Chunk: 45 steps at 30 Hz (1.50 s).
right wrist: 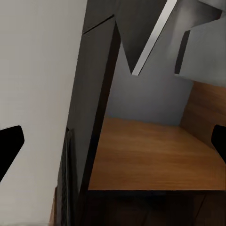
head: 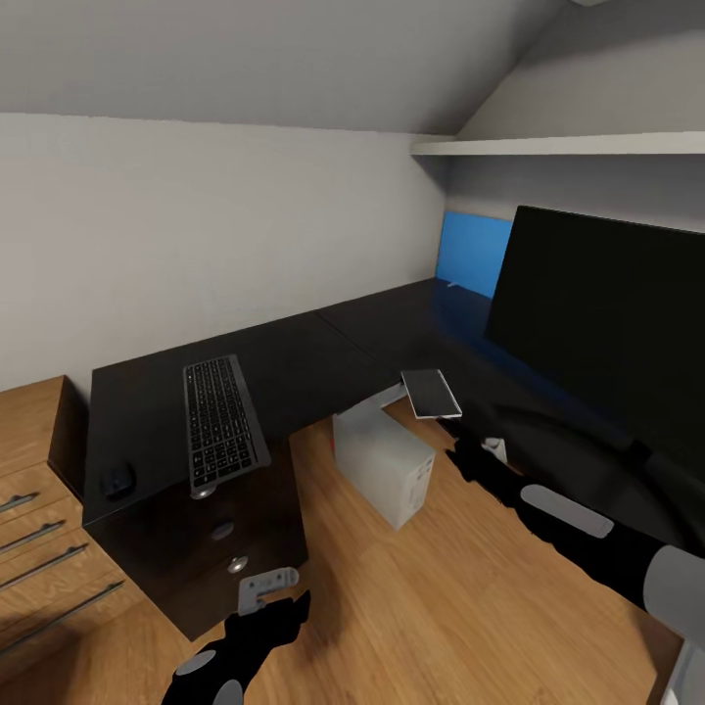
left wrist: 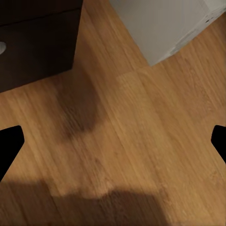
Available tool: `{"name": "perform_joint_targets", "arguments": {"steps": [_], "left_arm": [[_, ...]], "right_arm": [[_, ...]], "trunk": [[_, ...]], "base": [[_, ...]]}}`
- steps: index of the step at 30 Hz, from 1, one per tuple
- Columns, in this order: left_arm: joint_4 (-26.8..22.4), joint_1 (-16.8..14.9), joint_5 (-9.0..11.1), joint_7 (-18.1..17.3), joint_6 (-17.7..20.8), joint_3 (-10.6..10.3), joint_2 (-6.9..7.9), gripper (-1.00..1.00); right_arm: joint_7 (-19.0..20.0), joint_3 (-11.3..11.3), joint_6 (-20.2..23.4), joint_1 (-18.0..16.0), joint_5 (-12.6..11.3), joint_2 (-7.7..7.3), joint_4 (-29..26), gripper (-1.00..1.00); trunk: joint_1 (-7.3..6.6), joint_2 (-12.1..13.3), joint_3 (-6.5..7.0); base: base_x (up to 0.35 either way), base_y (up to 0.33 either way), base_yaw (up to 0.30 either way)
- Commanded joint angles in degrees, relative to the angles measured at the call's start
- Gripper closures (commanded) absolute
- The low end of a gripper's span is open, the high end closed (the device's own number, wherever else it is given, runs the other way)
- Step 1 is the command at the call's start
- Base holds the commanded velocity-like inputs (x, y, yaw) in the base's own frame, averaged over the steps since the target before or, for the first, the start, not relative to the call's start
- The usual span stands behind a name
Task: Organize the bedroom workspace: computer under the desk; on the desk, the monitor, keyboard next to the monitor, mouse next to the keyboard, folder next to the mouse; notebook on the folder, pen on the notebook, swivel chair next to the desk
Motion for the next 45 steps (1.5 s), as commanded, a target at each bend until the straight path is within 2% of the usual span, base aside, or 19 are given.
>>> {"name": "perform_joint_targets", "arguments": {"steps": [1,5,6,9,10,15,18,21,34,40,45], "left_arm": [[-0.1,0.0,0.6,0.5,0.1,-0.1,-0.02,-1.0],[-0.1,0.0,0.6,0.5,0.1,-0.1,-0.05,-1.0],[-0.1,0.0,0.6,0.5,0.1,-0.1,-0.04,-1.0],[-0.1,0.0,0.6,0.5,0.1,-0.1,-0.05,-1.0],[0.0,0.0,0.7,0.5,0.2,-0.1,-0.06,-1.0],[0.0,0.0,0.7,0.5,0.2,-0.1,-0.06,-1.0],[0.0,0.0,0.7,0.5,0.2,-0.2,-0.06,-1.0],[0.0,0.0,0.7,0.6,0.1,-0.2,-0.12,-1.0],[0.1,0.0,0.6,0.7,0.0,-0.2,-0.15,-1.0],[0.5,0.0,0.5,0.7,0.0,-0.3,-0.15,-1.0],[0.6,0.0,0.6,0.7,0.0,-0.3,-0.15,-1.0]], "right_arm": [[0.6,0.4,0.1,-0.1,-0.7,-0.27,0.1,-1.0],[2.1,0.3,2.2,-0.1,-0.8,-1.04,1.1,-1.0],[2.8,0.1,4.8,-0.1,-0.9,-1.2,2.9,-1.0],[3.1,-0.5,6.8,0.0,-0.9,-1.23,4.2,-1.0],[3.3,-1.6,8.8,0.0,-0.9,-1.28,5.3,-1.0],[3.4,-2.3,9.2,0.0,-0.7,-1.24,5.6,-1.0],[3.4,-3.6,8.9,0.0,-0.6,-1.22,5.6,-1.0],[3.4,-5.2,7.8,0.0,-0.6,-1.19,5.7,-1.0],[3.3,-5.6,4.3,0.0,-0.7,-0.87,5.8,-1.0],[3.2,-5.8,3.4,0.0,-0.7,-0.1,5.7,-1.0],[3.3,-5.9,0.1,0.0,-0.7,1.89,5.7,-1.0]], "trunk": [[0.0,0.0,-0.04],[0.0,0.0,-0.04],[0.0,0.0,-0.04],[0.0,0.0,-0.04],[0.0,0.0,-0.04],[0.0,0.0,-0.04],[0.0,0.0,-0.04],[0.66,-1.2,-0.58],[3.51,-6.4,-2.92],[4.83,-8.9,-3.99],[5.93,-10.9,-4.89]], "base": [[0.0,0.0,0.0],[0.0,0.0,0.0],[0.0,0.0,0.0],[0.0,0.0,0.0],[0.0,0.0,0.0],[0.0,0.0,0.0],[0.0,0.0,0.0],[0.0,0.0,0.0],[0.0,0.0,0.0],[0.0,0.0,0.0],[0.0,0.0,0.0]]}}
